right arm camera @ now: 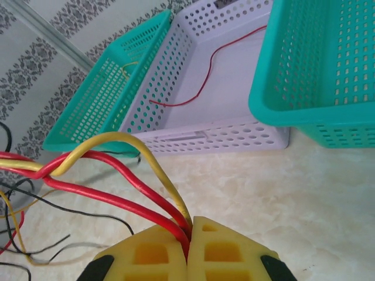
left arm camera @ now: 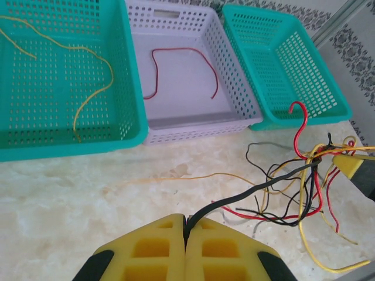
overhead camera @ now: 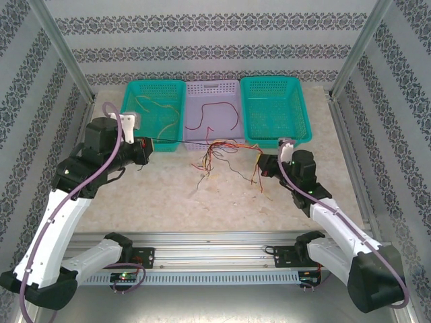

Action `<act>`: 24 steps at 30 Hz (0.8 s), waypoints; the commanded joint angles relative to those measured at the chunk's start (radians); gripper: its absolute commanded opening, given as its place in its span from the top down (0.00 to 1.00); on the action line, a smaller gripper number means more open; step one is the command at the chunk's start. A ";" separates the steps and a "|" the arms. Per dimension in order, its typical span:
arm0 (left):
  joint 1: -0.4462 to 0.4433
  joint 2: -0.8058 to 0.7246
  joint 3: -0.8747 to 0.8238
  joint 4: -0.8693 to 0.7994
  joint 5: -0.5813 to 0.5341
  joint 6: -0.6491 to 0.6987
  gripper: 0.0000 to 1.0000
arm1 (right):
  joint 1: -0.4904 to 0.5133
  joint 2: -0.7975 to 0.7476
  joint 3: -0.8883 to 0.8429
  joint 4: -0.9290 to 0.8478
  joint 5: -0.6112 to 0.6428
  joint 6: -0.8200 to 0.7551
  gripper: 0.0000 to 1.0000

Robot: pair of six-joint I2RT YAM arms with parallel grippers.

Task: Untangle the cables

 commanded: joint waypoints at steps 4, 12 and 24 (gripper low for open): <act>0.031 -0.083 0.138 -0.041 -0.197 0.039 1.00 | -0.151 -0.004 -0.076 -0.083 0.100 0.090 1.00; 0.029 -0.093 0.197 -0.072 -0.253 0.059 1.00 | -0.220 -0.082 -0.118 -0.124 0.154 0.105 1.00; 0.017 -0.120 0.260 -0.076 -0.370 0.080 1.00 | -0.246 -0.159 -0.128 -0.248 0.311 0.097 1.00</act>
